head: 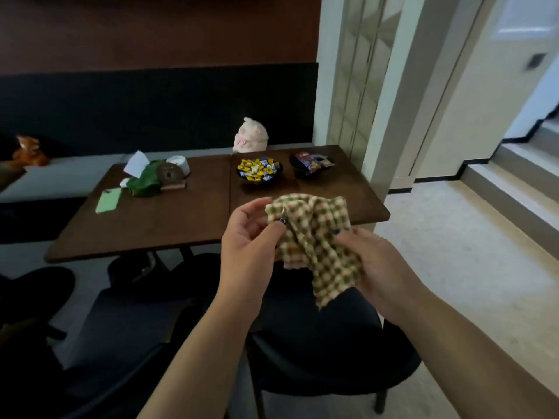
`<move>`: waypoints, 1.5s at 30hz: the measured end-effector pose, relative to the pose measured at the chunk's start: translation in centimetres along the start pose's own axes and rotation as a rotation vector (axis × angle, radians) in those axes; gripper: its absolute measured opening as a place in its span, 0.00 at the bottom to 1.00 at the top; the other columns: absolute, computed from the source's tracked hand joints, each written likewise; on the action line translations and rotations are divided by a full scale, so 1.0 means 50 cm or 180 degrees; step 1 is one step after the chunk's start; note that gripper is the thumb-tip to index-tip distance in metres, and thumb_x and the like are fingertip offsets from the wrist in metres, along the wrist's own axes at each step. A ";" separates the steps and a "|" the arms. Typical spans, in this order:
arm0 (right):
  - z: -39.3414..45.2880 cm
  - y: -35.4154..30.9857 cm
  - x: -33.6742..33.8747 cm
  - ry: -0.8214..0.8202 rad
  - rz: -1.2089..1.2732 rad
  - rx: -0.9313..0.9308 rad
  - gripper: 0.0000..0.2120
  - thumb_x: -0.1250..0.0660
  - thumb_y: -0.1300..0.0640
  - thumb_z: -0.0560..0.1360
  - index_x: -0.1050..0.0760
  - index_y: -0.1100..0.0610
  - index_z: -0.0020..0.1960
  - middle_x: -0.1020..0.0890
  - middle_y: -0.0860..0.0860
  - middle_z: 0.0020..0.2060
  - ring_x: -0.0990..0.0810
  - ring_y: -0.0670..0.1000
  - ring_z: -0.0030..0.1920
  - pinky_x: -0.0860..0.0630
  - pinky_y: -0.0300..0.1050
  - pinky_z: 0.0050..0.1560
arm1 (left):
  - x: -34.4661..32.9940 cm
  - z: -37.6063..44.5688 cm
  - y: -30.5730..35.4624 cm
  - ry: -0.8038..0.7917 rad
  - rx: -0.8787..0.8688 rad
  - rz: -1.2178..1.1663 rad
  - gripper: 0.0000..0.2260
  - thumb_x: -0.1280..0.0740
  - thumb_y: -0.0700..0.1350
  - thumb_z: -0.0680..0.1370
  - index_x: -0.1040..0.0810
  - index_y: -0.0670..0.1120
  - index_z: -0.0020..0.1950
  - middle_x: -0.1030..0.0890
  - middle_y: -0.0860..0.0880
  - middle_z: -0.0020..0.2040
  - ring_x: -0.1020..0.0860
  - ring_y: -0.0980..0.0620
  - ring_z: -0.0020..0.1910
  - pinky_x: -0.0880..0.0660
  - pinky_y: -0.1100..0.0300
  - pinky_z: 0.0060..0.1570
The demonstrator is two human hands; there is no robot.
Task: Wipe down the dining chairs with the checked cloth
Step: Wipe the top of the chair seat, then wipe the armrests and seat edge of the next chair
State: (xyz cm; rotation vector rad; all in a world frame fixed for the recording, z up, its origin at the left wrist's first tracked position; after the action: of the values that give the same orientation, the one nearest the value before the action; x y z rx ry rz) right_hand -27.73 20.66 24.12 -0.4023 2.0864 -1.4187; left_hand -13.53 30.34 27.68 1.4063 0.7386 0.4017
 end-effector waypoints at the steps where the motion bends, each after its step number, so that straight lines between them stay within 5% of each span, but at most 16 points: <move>1: -0.019 0.000 -0.025 0.0142 -0.0027 0.0124 0.11 0.37 0.58 0.78 0.22 0.59 0.58 0.15 0.55 0.50 0.17 0.55 0.54 0.23 0.51 0.54 | 0.027 -0.011 0.020 -0.0125 -0.0046 0.0060 0.16 0.35 0.34 0.78 0.24 0.51 0.60 0.17 0.52 0.41 0.17 0.53 0.44 0.19 0.55 0.44; 5: -0.087 -0.003 -0.140 0.0442 -0.0325 0.0630 0.07 0.33 0.59 0.76 0.21 0.54 0.53 0.15 0.50 0.47 0.17 0.51 0.51 0.22 0.51 0.56 | 0.133 -0.063 0.091 -0.0424 -0.0171 0.0012 0.21 0.36 0.31 0.78 0.27 0.53 0.64 0.17 0.49 0.43 0.17 0.54 0.42 0.22 0.62 0.36; 9: -0.163 -0.024 -0.246 0.0816 -0.1638 0.1869 0.26 0.28 0.60 0.72 0.31 0.42 0.64 0.28 0.43 0.61 0.26 0.39 0.58 0.25 0.37 0.56 | 0.211 -0.116 0.137 -0.0487 -0.0301 0.0065 0.19 0.36 0.32 0.78 0.27 0.54 0.62 0.16 0.46 0.48 0.16 0.50 0.46 0.21 0.60 0.38; 11: -0.208 -0.036 -0.302 0.0517 -0.2313 0.2775 0.30 0.28 0.62 0.71 0.32 0.43 0.68 0.35 0.46 0.67 0.33 0.39 0.67 0.31 0.35 0.64 | 0.237 -0.143 0.151 -0.0420 -0.0363 0.0244 0.17 0.36 0.33 0.78 0.26 0.53 0.60 0.16 0.47 0.47 0.16 0.50 0.46 0.20 0.58 0.38; 14: -0.240 -0.047 -0.349 0.0128 -0.3008 0.3364 0.23 0.28 0.63 0.70 0.24 0.51 0.63 0.31 0.49 0.64 0.36 0.34 0.66 0.39 0.25 0.64 | 0.269 -0.176 0.171 -0.0156 -0.0481 0.0487 0.14 0.35 0.35 0.78 0.26 0.53 0.57 0.16 0.46 0.45 0.16 0.49 0.45 0.19 0.57 0.39; 20: -0.279 -0.061 -0.370 -0.0099 -0.2863 0.3424 0.08 0.25 0.61 0.69 0.19 0.53 0.46 0.21 0.45 0.47 0.23 0.41 0.52 0.27 0.31 0.52 | 0.311 -0.246 0.194 0.0183 -0.0483 0.0748 0.11 0.32 0.39 0.78 0.25 0.51 0.58 0.17 0.47 0.40 0.17 0.52 0.39 0.20 0.57 0.36; 28: -0.372 -0.073 -0.376 -0.0914 -0.2055 0.2729 0.15 0.30 0.66 0.73 0.23 0.51 0.56 0.18 0.48 0.39 0.19 0.46 0.43 0.23 0.37 0.47 | 0.352 -0.346 0.244 0.0347 -0.0776 0.1273 0.16 0.36 0.33 0.78 0.22 0.55 0.52 0.16 0.51 0.46 0.17 0.47 0.45 0.19 0.45 0.47; 33: -0.433 -0.113 -0.430 -0.1139 -0.2526 0.2768 0.10 0.32 0.66 0.74 0.20 0.53 0.49 0.17 0.45 0.40 0.19 0.41 0.41 0.24 0.32 0.41 | 0.356 -0.381 0.293 0.0075 -0.0631 0.1480 0.16 0.38 0.36 0.78 0.15 0.50 0.41 0.15 0.49 0.40 0.19 0.42 0.45 0.21 0.49 0.48; 36: -0.447 -0.135 -0.466 -0.1034 -0.2604 0.2801 0.09 0.32 0.63 0.75 0.19 0.49 0.48 0.16 0.42 0.42 0.18 0.40 0.46 0.23 0.33 0.48 | 0.361 -0.391 0.322 -0.0417 -0.0573 0.1032 0.17 0.36 0.47 0.77 0.21 0.33 0.39 0.21 0.42 0.37 0.24 0.44 0.37 0.27 0.55 0.43; 39: -0.450 -0.146 -0.507 -0.0620 -0.2755 0.2981 0.09 0.33 0.60 0.76 0.20 0.46 0.50 0.17 0.39 0.43 0.20 0.36 0.47 0.26 0.29 0.47 | 0.392 -0.392 0.351 -0.0578 -0.0705 0.1059 0.15 0.33 0.46 0.78 0.19 0.46 0.31 0.20 0.50 0.32 0.22 0.55 0.33 0.26 0.66 0.36; 41: -0.447 -0.141 -0.544 -0.0461 -0.2770 0.3074 0.09 0.34 0.59 0.77 0.21 0.48 0.54 0.17 0.41 0.45 0.20 0.38 0.47 0.25 0.31 0.47 | 0.425 -0.382 0.369 -0.0529 -0.0820 0.1209 0.08 0.30 0.43 0.76 0.15 0.47 0.38 0.16 0.52 0.37 0.18 0.57 0.38 0.24 0.68 0.37; 45: -0.447 -0.103 -0.656 -0.0982 -0.2608 0.3193 0.18 0.31 0.63 0.74 0.25 0.48 0.61 0.22 0.46 0.55 0.20 0.46 0.54 0.21 0.41 0.52 | 0.524 -0.348 0.395 -0.0523 -0.0912 0.1360 0.05 0.29 0.45 0.76 0.15 0.48 0.41 0.15 0.53 0.40 0.18 0.58 0.40 0.24 0.68 0.39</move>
State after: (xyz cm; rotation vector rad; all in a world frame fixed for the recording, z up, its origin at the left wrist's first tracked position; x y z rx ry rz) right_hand -15.97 53.10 44.39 -0.9946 0.7484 -2.4227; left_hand -3.12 63.35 41.09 1.3002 0.2291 0.6864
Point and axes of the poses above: each hand's wrist, its own z-axis towards the middle knuckle, its own x-axis out of the back of the hand, y = z × x, the point moved 6 cm from there along z, towards the middle knuckle
